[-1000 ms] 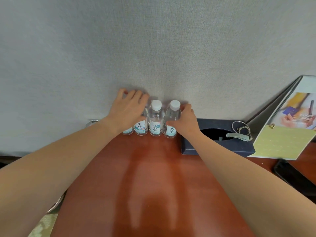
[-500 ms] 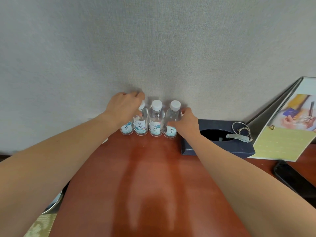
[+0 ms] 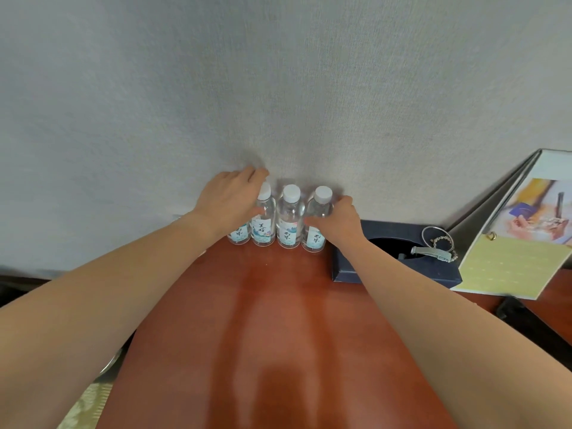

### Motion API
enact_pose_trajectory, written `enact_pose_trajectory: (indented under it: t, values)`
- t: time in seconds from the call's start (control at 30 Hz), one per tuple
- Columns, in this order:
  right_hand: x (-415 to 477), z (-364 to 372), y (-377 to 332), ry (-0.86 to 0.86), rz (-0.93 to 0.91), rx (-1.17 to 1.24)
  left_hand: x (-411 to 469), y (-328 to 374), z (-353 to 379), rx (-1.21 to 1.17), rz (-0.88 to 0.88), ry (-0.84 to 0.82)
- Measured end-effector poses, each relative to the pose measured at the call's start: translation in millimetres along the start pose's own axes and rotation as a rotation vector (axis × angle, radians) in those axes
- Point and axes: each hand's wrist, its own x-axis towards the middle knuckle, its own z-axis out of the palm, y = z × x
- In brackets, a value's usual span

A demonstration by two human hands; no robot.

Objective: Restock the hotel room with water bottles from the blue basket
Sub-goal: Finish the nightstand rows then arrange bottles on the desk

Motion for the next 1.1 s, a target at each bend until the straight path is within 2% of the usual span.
enact_pose_trajectory:
  t: [0.17,0.3,0.4,0.57,0.63,0.7,0.8,0.87,1.0,1.1]
  values:
    - [-20.3,-13.0,-23.5,0.156,-0.101,0.096,-43.7,-21.0,-21.1,0.043,-0.055,0.179]
    - [-49.4,-17.7,-60.3,0.35,-0.275,0.048,-88.3,-47.9,-50.8,0.089,-0.135,0.198]
    - [-80.4,-3.7,-98.8,0.347,-0.432,0.01,-135.1,-71.9,-76.4,0.116,-0.201,0.203]
    - [-157.7,47.5,-173.7,0.117,-0.668,-0.039,-240.6,-117.0,-126.0,0.15,-0.371,0.165]
    - [-195.3,71.9,-202.8,-0.094,-0.762,-0.222,-290.4,-134.3,-147.6,0.028,-0.453,0.126]
    - [-241.4,99.7,-227.6,-0.305,-0.867,-0.51,-348.2,-148.1,-170.1,-0.138,-0.558,0.047]
    - [-310.4,142.5,-262.8,-0.502,-0.951,-0.745,-432.1,-167.4,-200.3,-0.171,-0.698,-0.143]
    - [-360.3,170.5,-292.4,-0.561,-1.025,-0.771,-489.1,-180.4,-223.5,-0.131,-0.774,-0.183]
    - [-454.1,220.5,-347.1,-0.58,-1.24,-0.7,-598.7,-199.8,-264.8,-0.089,-0.854,-0.152]
    - [-517.6,255.2,-376.2,-0.608,-1.362,-0.711,-683.2,-208.6,-289.4,-0.028,-0.977,-0.169]
